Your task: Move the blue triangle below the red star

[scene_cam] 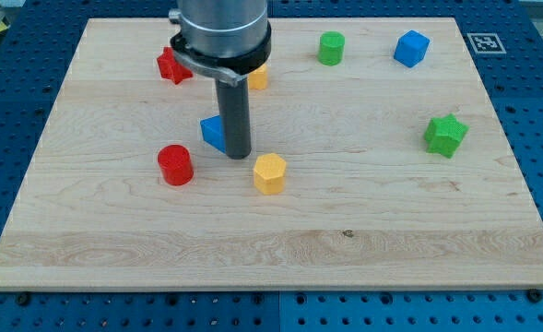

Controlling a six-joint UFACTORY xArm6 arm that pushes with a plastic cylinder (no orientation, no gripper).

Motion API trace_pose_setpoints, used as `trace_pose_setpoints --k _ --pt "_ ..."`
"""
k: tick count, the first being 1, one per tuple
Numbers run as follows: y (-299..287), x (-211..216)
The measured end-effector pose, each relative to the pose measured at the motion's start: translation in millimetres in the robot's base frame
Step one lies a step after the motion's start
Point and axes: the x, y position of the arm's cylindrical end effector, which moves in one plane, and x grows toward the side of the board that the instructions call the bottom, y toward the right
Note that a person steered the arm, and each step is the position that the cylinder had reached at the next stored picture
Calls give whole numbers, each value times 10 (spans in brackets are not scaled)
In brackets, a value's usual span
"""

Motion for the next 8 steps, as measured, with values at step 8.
trace_pose_setpoints --k 8 --pt "-1269 -578"
